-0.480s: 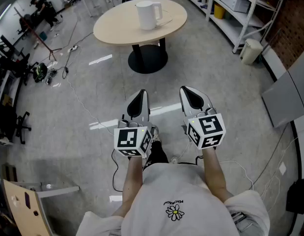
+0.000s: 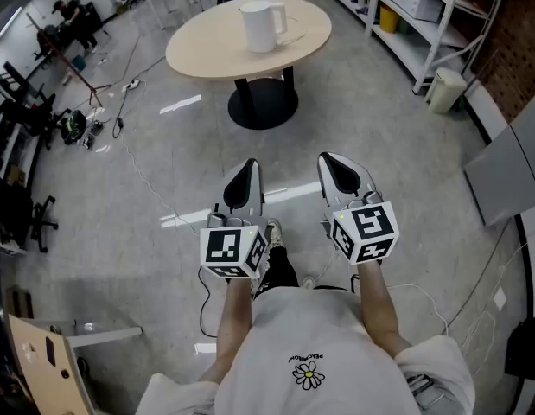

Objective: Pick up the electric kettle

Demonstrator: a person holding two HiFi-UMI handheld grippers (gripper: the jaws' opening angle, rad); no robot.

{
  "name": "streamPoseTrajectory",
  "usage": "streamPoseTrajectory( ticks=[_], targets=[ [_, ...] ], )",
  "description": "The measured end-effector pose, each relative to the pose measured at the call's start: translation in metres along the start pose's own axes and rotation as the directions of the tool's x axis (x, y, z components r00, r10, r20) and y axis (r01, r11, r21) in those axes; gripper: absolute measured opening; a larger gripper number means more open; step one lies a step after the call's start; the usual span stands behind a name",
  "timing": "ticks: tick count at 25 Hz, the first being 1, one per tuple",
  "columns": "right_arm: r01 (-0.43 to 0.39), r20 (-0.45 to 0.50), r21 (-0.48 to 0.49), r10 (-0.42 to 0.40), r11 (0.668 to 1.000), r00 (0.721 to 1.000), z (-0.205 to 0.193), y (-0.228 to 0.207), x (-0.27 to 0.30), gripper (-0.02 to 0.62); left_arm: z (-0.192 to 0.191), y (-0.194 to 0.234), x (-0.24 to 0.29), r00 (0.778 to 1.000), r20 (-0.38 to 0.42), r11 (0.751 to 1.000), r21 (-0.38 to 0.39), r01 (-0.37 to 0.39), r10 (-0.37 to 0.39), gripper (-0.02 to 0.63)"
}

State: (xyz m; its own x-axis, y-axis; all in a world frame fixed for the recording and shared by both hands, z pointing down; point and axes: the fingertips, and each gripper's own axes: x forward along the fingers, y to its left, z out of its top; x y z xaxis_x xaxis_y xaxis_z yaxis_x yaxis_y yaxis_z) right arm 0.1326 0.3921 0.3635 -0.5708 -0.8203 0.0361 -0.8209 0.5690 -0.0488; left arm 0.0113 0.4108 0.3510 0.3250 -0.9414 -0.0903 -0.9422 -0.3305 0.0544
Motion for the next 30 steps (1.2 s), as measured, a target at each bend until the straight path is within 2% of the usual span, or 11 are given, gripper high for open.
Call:
streamPoseTrajectory(
  ticks=[8, 14, 19, 23, 26, 30],
  targets=[
    [-0.013, 0.016, -0.008, 0.013, 1.0, 1.0, 0.001, -0.007, 0.025, 0.003, -0.003, 0.016, 0.025, 1.0, 0.016, 0.999, -0.029, 0.019, -0.019, 0.0],
    [-0.026, 0.043, 0.04, 0.025, 0.999, 0.999, 0.01, -0.026, 0.072, 0.003, 0.004, 0.042, 0.066, 0.998, 0.051, 0.998, -0.041, 0.044, -0.042, 0.0],
    [-0.035, 0.025, 0.014, 0.035, 0.999, 0.999, 0.02, -0.052, 0.148, 0.003, 0.004, 0.098, 0.125, 0.997, 0.074, 0.997, -0.069, 0.019, -0.014, 0.0],
    [-0.003, 0.025, -0.006, 0.003, 1.0, 1.0, 0.039, -0.073, 0.215, 0.003, 0.011, 0.156, 0.177, 0.996, 0.094, 0.996, -0.084, 0.002, 0.006, 0.0],
    [0.018, 0.024, -0.015, -0.018, 1.0, 1.0, 0.049, -0.077, 0.266, 0.003, 0.015, 0.194, 0.213, 0.997, 0.078, 0.997, -0.076, 0.011, -0.005, 0.0],
    [0.043, 0.029, -0.011, -0.042, 0.999, 0.999, 0.056, -0.089, 0.32, 0.003, 0.021, 0.223, 0.26, 0.997, 0.066, 0.997, -0.058, 0.046, -0.042, 0.0]
  ],
)
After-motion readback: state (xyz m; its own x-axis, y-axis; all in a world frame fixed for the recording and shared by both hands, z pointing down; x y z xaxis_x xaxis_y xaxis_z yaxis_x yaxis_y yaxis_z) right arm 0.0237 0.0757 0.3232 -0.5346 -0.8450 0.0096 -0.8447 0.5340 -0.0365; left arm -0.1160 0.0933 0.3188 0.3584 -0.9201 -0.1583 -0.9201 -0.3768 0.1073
